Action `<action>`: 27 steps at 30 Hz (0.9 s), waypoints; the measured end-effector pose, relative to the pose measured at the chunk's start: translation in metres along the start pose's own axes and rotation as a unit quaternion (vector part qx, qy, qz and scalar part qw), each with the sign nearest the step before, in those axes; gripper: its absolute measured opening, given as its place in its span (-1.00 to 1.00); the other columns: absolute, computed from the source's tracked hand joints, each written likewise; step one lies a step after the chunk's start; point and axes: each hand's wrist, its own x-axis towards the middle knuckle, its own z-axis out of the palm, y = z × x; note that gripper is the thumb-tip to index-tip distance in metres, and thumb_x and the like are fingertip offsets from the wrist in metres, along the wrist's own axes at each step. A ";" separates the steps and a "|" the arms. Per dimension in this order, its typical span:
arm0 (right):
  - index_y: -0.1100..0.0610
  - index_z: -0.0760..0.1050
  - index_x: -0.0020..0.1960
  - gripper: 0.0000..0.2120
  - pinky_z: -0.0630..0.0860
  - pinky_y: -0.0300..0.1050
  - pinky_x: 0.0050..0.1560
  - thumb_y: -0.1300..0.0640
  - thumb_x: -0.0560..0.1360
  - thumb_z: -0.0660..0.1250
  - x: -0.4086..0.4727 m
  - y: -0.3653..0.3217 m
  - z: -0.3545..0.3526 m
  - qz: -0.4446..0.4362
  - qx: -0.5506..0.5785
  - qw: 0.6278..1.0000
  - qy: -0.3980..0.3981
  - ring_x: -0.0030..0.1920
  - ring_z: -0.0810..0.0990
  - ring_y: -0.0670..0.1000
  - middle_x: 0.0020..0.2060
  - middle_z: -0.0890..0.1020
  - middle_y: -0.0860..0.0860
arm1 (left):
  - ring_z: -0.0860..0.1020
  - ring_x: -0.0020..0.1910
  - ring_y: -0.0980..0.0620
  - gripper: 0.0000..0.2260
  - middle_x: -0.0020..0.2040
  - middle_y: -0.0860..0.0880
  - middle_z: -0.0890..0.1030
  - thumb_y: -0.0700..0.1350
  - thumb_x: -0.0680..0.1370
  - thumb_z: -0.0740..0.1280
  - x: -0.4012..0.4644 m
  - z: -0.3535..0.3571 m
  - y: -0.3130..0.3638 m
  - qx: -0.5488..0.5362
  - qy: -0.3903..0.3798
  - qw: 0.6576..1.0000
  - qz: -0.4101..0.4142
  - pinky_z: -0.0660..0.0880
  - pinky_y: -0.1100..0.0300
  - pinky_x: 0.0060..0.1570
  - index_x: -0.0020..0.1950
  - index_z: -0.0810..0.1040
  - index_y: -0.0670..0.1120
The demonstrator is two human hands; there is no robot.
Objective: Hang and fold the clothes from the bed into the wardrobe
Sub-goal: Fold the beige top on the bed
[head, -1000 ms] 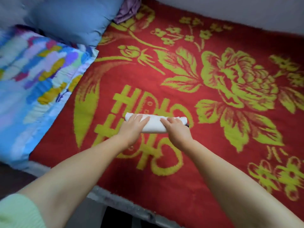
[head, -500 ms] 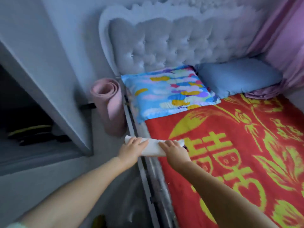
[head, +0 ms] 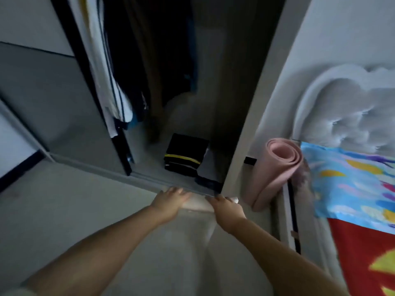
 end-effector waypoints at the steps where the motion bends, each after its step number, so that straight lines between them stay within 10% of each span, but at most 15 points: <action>1: -0.03 0.19 0.48 -0.43 0.46 0.10 0.08 0.33 0.53 0.12 0.013 -0.018 -0.002 -0.007 -0.002 1.000 -0.005 0.29 0.40 0.22 0.31 0.38 0.11 | 0.22 0.43 -0.12 -0.40 0.46 -0.09 0.26 -0.33 0.55 0.10 -0.006 -0.003 -0.020 -0.006 0.001 1.000 -0.007 0.34 -0.08 0.29 0.55 0.10 0.05; 11: -0.10 0.17 0.49 -0.44 0.45 0.10 0.14 0.14 0.55 0.25 0.144 -0.116 -0.028 -0.053 -0.032 0.998 -0.032 0.23 0.47 0.20 0.30 0.41 0.08 | 0.33 0.34 -0.12 -0.46 0.35 -0.11 0.37 -0.29 0.54 0.14 0.009 -0.021 -0.174 -0.019 -0.008 0.999 -0.048 0.43 0.00 0.17 0.51 0.19 -0.01; 27: 0.06 0.26 0.49 -0.47 0.29 -0.10 0.30 0.24 0.54 0.25 0.438 -0.035 -0.103 -0.033 0.016 0.992 -0.122 0.37 0.40 0.16 0.39 0.41 0.16 | 0.32 0.41 -0.15 -0.50 0.46 -0.09 0.32 -0.13 0.62 0.15 0.298 -0.077 -0.300 -0.040 -0.122 0.991 -0.044 0.21 -0.10 0.35 0.54 0.14 0.09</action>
